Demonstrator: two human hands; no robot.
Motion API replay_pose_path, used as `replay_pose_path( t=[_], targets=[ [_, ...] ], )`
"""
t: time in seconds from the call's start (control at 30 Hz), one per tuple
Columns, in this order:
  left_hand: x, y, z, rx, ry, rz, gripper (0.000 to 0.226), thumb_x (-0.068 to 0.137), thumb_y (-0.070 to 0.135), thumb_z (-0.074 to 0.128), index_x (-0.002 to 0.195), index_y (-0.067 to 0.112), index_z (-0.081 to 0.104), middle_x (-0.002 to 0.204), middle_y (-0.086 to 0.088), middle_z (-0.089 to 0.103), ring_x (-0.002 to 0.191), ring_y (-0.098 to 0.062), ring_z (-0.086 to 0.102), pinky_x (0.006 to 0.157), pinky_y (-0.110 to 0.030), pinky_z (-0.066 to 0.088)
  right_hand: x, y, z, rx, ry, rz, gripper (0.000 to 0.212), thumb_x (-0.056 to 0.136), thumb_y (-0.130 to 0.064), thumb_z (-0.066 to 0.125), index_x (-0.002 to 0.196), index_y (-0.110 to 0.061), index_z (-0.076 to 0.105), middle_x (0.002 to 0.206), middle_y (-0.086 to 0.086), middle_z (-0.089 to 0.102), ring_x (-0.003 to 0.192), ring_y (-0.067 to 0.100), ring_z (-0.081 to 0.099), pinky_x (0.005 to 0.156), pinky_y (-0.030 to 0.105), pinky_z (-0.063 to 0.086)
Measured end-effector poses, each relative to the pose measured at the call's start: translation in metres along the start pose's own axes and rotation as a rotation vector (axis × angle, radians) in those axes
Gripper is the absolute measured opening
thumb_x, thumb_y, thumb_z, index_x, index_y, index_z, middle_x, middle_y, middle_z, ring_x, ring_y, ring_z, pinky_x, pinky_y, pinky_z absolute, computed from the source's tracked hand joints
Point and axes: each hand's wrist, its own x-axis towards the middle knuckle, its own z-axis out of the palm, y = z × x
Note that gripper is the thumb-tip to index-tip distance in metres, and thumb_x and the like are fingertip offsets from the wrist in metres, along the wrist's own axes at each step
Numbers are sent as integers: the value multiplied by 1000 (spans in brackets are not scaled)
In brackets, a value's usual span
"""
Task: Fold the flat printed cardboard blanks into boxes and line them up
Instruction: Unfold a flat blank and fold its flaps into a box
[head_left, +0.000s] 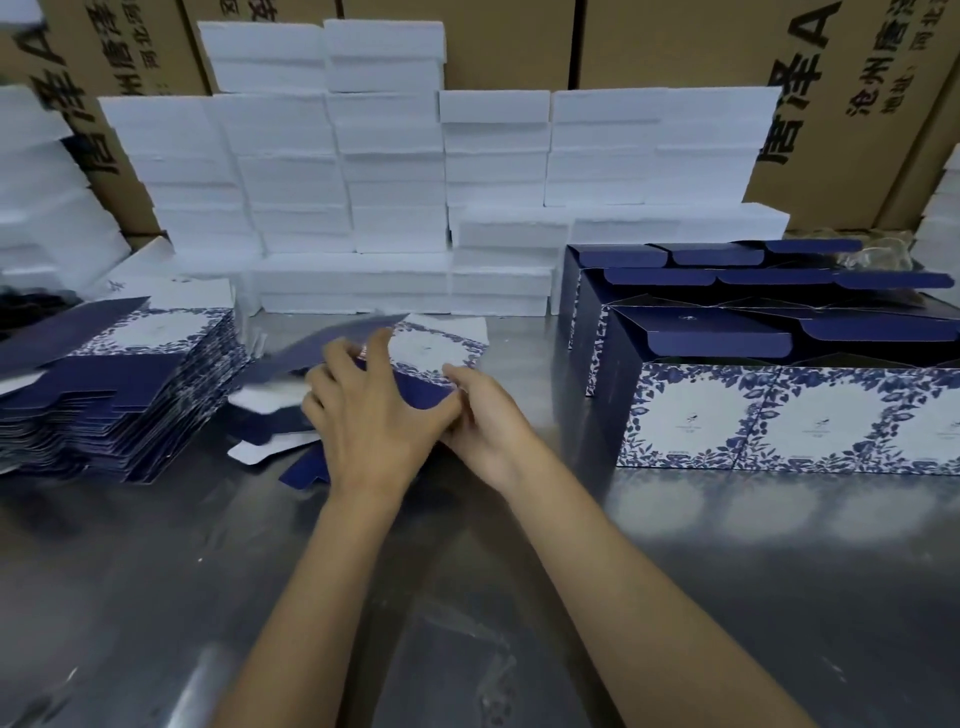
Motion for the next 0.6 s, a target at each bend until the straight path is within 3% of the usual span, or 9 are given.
replay_pose_path(
  t=[0.07, 0.13, 0.23, 0.33, 0.37, 0.43, 0.5, 0.53, 0.6],
  targets=[
    [-1, 1, -1, 55, -60, 26, 97, 69, 75, 66, 146, 25, 37, 137, -10, 37, 123, -35, 39, 102, -47, 30, 5, -4, -1, 34, 40, -32, 38, 104, -6, 42, 140, -7, 54, 133, 19, 65, 97, 30, 66, 76, 37, 56],
    [0, 1, -5, 99, -37, 38, 88, 74, 75, 62, 144, 25, 42, 133, -9, 45, 121, -33, 42, 100, -46, 30, 7, -8, -4, 62, 70, -73, 41, 102, 0, 40, 140, -10, 54, 132, 15, 66, 101, 29, 66, 83, 38, 56],
    [6, -3, -15, 43, 205, 19, 54, 88, 54, 59, 128, 19, 59, 117, -12, 56, 114, -33, 46, 95, -48, 32, 8, -13, -20, 0, 123, -167, 40, 103, 0, 42, 138, -13, 56, 126, 9, 70, 94, 21, 69, 82, 34, 56],
    [15, -18, -22, -75, 297, -121, 38, 95, 35, 52, 125, 14, 60, 123, -15, 56, 118, -34, 45, 96, -49, 32, 0, -18, -46, -55, 167, -209, 45, 105, -4, 46, 146, -22, 48, 140, 5, 61, 114, 24, 66, 93, 44, 56],
    [18, -26, -22, -150, 230, -195, 36, 96, 31, 50, 127, 15, 59, 127, -15, 56, 122, -34, 45, 99, -49, 33, -4, -19, -55, -82, 168, -222, 48, 105, -6, 47, 149, -27, 45, 144, 1, 58, 119, 22, 64, 94, 45, 57],
    [29, -39, -25, -527, -35, -444, 29, 97, 29, 45, 117, 19, 64, 128, -12, 61, 117, -33, 55, 100, -49, 43, -14, -20, -70, -99, 140, -244, 54, 106, -9, 46, 152, -35, 40, 147, -12, 52, 117, 9, 61, 81, 34, 61],
    [34, -45, -32, -997, -379, -695, 28, 99, 32, 46, 102, 19, 71, 117, -11, 70, 97, -32, 66, 80, -43, 53, -20, -21, -81, -64, 112, -231, 56, 106, -11, 46, 153, -40, 38, 146, -18, 47, 117, 1, 57, 73, 27, 60],
    [33, -51, -31, -1147, -517, -719, 31, 100, 33, 47, 106, 19, 73, 117, -9, 72, 96, -29, 68, 77, -40, 53, -22, -21, -85, -39, 100, -226, 55, 106, -12, 47, 153, -40, 39, 146, -19, 47, 118, 0, 58, 74, 27, 60],
    [34, -60, -25, -1360, -664, -685, 33, 101, 37, 48, 116, 21, 72, 123, -3, 71, 107, -24, 67, 88, -40, 49, -27, -21, -86, -1, 79, -220, 52, 106, -14, 47, 151, -39, 43, 139, -18, 57, 107, -1, 67, 72, 26, 60]
  ],
)
